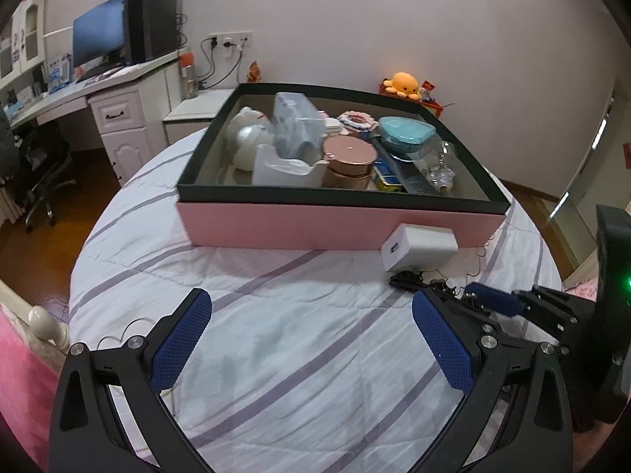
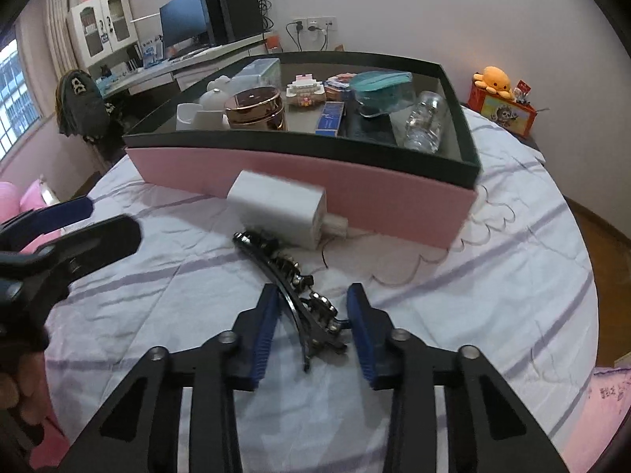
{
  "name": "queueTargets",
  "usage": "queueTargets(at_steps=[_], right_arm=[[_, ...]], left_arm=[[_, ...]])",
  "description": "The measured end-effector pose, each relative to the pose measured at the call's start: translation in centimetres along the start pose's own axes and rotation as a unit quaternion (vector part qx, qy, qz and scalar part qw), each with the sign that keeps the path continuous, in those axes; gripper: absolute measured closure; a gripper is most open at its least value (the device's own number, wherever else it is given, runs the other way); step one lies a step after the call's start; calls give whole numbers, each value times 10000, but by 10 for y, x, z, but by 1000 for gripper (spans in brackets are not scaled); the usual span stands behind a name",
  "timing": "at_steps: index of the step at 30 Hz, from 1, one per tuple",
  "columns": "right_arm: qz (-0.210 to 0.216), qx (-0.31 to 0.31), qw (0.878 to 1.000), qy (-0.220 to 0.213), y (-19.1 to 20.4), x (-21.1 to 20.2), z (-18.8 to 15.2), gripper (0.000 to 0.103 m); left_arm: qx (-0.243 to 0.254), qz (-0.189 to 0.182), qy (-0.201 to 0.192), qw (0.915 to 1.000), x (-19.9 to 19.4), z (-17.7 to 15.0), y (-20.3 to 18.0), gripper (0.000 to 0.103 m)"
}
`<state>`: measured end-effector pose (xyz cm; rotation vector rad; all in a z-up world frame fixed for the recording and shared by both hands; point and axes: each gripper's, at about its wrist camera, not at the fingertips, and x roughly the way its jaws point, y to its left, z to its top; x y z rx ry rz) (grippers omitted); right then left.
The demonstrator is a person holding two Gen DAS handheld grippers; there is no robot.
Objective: Organize rigid objects
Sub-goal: 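Grasp the black hair clip with the right tool while the left tool grasps the white charger, then carry the charger and hair clip into the pink box and open both tools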
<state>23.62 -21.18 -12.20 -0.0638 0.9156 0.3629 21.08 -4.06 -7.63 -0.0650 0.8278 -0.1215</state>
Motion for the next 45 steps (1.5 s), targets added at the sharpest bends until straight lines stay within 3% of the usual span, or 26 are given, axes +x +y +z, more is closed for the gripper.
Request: queueTargets(at_steps=[11, 19, 23, 25, 27, 33, 45], right_arm=[[53, 195, 9998, -39, -9, -8, -8, 74], [111, 211, 9997, -59, -11, -7, -8, 73], [149, 198, 9997, -66, -11, -5, -6, 73], [165, 191, 9997, -68, -11, -5, -6, 73], [167, 175, 9997, -71, -10, -5, -6, 73], [193, 161, 9997, -77, -5, -7, -7, 73], [114, 285, 9994, -185, 0, -27, -9, 76]], left_arm=[[549, -377, 212, 9976, 29, 14, -50, 0], [563, -186, 304, 9978, 59, 28, -63, 2], [436, -279, 506, 9974, 76, 25, -62, 16], [437, -405, 546, 9967, 79, 20, -63, 28], [555, -533, 521, 9957, 76, 19, -68, 50], [442, -615, 487, 9959, 67, 16, -60, 51], [123, -493, 90, 9987, 13, 11, -14, 52]])
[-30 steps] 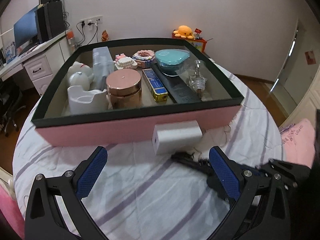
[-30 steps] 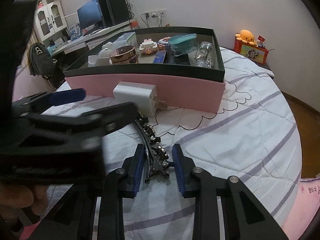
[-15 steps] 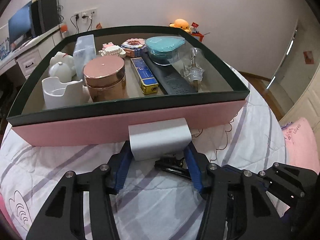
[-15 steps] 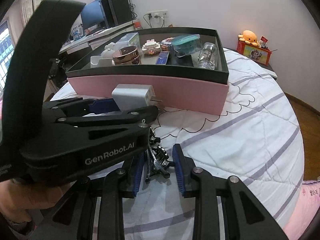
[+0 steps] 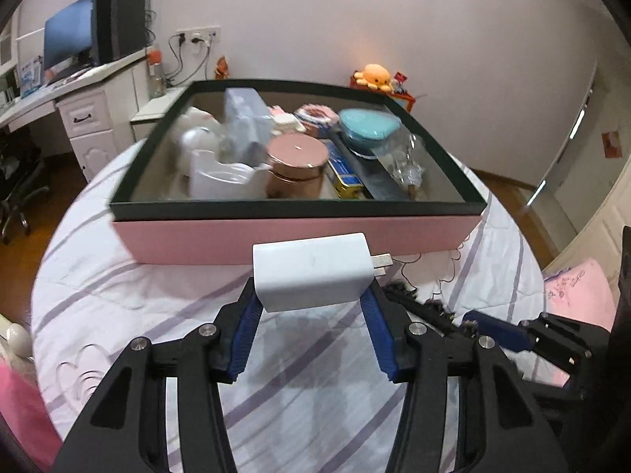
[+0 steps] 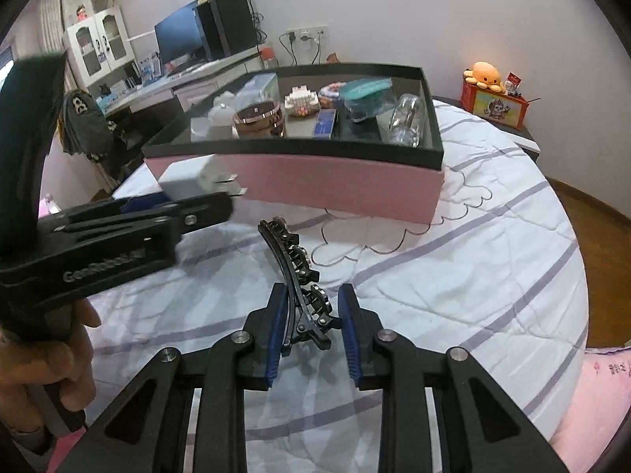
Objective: Organize rigid objects
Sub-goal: 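Carry the charger and hair clip into the pink box and open both tools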
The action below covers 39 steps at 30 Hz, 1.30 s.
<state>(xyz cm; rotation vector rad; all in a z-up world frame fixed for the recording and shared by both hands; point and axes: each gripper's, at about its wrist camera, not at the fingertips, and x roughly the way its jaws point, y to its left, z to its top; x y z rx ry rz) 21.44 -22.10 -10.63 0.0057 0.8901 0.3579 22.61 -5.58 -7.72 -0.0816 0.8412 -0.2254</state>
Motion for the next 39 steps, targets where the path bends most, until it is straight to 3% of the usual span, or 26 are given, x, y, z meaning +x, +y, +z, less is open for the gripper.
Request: queueTargets(at_steps=[8, 19, 30, 39], right_arm=[[161, 28, 9991, -381, 4, -26, 25, 76], [31, -93, 9953, -965, -4, -29, 105, 76], [-116, 147, 9983, -557, -36, 28, 124, 76], [-307, 108, 9988, -372, -43, 47, 121, 76]], left_arm=[[-87, 24, -294, 9995, -32, 10, 19, 52], [74, 68, -699, 9975, -34, 73, 30, 52], [283, -326, -313, 9986, 32, 101, -3, 51], [510, -357, -79, 9980, 67, 109, -17, 51]])
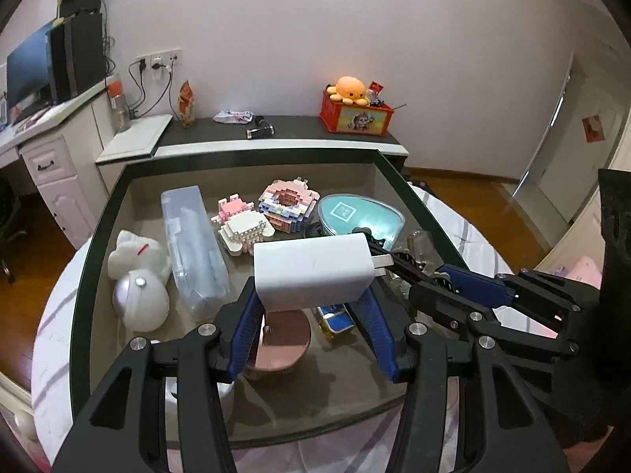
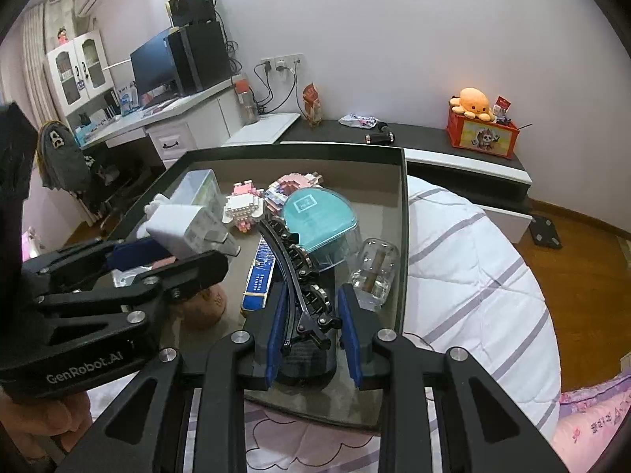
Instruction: Organize rigid objects
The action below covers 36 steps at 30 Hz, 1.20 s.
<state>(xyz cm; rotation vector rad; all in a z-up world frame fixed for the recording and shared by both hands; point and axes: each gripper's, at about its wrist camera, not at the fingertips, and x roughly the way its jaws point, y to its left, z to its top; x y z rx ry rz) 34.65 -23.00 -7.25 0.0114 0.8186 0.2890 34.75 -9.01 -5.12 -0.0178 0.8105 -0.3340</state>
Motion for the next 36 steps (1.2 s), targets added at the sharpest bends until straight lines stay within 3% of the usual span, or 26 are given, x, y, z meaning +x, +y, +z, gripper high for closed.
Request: queueTargets(at_steps=[4, 7, 8, 9, 11, 16, 23, 25, 36], right_arm=[[-49, 14, 10000, 14, -1, 2, 0, 76], [-72, 48, 10000, 31, 0, 4, -3, 76], [-61, 55, 10000, 52, 0, 5, -4, 75], [-60, 44, 9999, 77, 1, 6, -6, 72], [-52, 27, 10000, 43, 3, 5, -8, 64], [152, -8, 9999, -18, 12, 2, -9, 20], [225, 215, 9994, -168, 18, -11, -12, 16], [193, 327, 9989, -266, 20, -20, -13, 0], [-43, 504, 9962, -710, 52, -89, -27, 0]], left_arm=[[37, 59, 30, 10000, 2, 2, 0, 46], [-36, 131, -9, 9999, -1, -1, 6, 23], [-63, 148, -55, 9999, -5, -2, 7, 9], [-70, 201, -131, 9997, -8, -3, 7, 4], [-13, 252, -205, 9995, -14, -4, 6, 3], [85, 339, -260, 9991, -27, -7, 4, 0], [-28, 525, -384, 9979, -58, -14, 11, 0], [-126, 563, -488, 9971, -73, -19, 14, 0], [-700, 1103, -1180, 9844, -178, -57, 35, 0]])
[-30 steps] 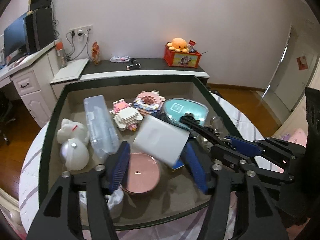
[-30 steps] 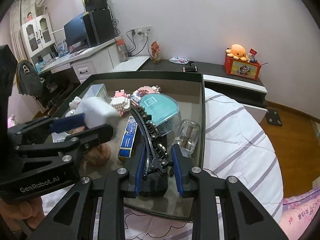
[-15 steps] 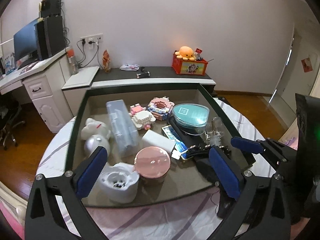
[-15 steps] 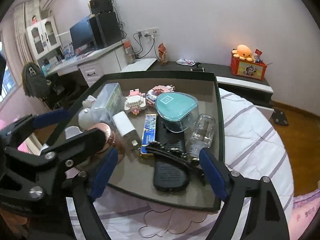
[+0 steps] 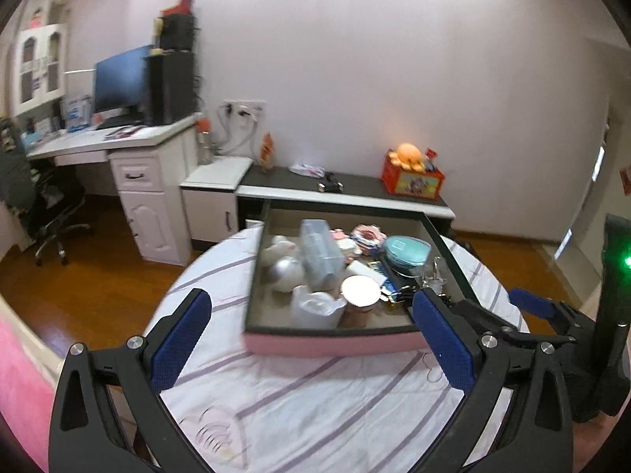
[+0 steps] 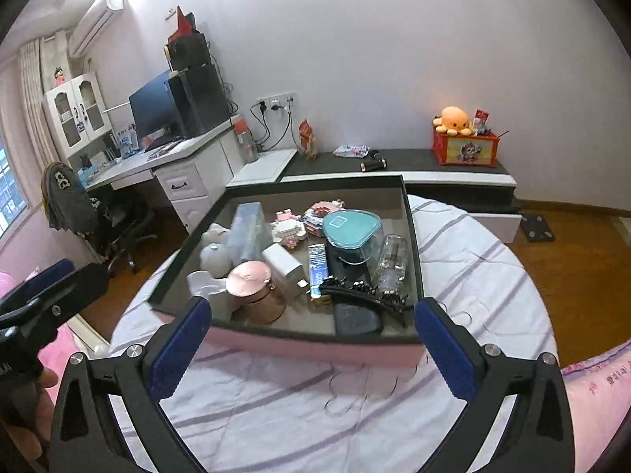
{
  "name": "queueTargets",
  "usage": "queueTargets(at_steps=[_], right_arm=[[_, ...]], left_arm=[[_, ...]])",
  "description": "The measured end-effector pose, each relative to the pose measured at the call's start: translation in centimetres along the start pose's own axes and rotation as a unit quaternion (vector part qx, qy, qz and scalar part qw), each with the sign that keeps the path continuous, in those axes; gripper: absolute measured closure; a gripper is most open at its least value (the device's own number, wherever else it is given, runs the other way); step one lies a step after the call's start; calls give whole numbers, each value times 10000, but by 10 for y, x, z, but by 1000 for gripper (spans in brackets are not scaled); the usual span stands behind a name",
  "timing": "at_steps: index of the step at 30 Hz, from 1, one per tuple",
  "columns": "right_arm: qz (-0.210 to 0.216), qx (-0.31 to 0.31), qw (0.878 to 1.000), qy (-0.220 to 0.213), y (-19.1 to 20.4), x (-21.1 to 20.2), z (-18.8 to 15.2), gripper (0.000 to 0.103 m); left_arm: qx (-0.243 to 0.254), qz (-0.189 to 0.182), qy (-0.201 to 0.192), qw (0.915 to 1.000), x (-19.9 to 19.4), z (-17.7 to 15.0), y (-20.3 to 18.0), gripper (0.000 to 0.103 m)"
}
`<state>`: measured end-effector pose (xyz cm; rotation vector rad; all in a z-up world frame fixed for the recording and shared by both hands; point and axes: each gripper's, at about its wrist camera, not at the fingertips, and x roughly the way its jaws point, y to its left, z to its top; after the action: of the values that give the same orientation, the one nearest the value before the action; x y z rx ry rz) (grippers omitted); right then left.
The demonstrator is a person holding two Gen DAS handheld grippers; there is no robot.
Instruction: Organize rigid objects
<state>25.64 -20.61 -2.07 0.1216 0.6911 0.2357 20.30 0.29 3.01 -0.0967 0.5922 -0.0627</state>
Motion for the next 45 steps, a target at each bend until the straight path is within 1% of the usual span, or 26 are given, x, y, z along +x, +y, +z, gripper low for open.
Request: queueTargets(at_steps=[5, 10, 12, 14, 19, 22, 27, 30, 33, 35, 38, 45], right_arm=[[-169, -109, 9996, -210, 20, -42, -12, 0], [-203, -164, 9982, -536, 41, -99, -32, 0], [-233, -160, 9976, -634, 47, -119, -41, 0], [-295, -183, 9961, -816, 55, -148, -56, 0], [-402, -241, 9916, -1203, 71, -207, -87, 0], [-534, -265, 9879, -1431, 78, -241, -109, 0], [-621, -177, 9849, -1609, 81, -288, -146, 0], [-637, -241, 9834, -1680, 85, -306, -157, 0], [-631, -245, 9814, -1795, 86, -315, -155, 0], [-628, -228, 9810, -1822, 88, -315, -150, 0], [-582, -154, 9819, -1796, 86, -312, -148, 0], [-608, -182, 9831, -1716, 89, -309, -152, 0]], left_arm=[[-91, 309, -196, 9993, -52, -22, 19, 0], [-102, 461, -320, 9984, -97, -42, 25, 0], [-137, 467, -369, 9981, -115, -50, 25, 0], [-168, 417, -447, 9980, -135, -59, 24, 0], [-108, 452, -536, 9975, -178, -84, 12, 0], [-116, 463, -725, 9962, -209, -104, 6, 0], [2, 542, -1028, 9932, -257, -134, -4, 0], [195, 471, -1128, 9923, -274, -140, -14, 0], [118, 392, -1159, 9924, -279, -136, -16, 0], [96, 390, -1103, 9931, -278, -135, -16, 0], [86, 508, -1020, 9934, -277, -137, -16, 0], [53, 399, -1035, 9938, -276, -142, -15, 0]])
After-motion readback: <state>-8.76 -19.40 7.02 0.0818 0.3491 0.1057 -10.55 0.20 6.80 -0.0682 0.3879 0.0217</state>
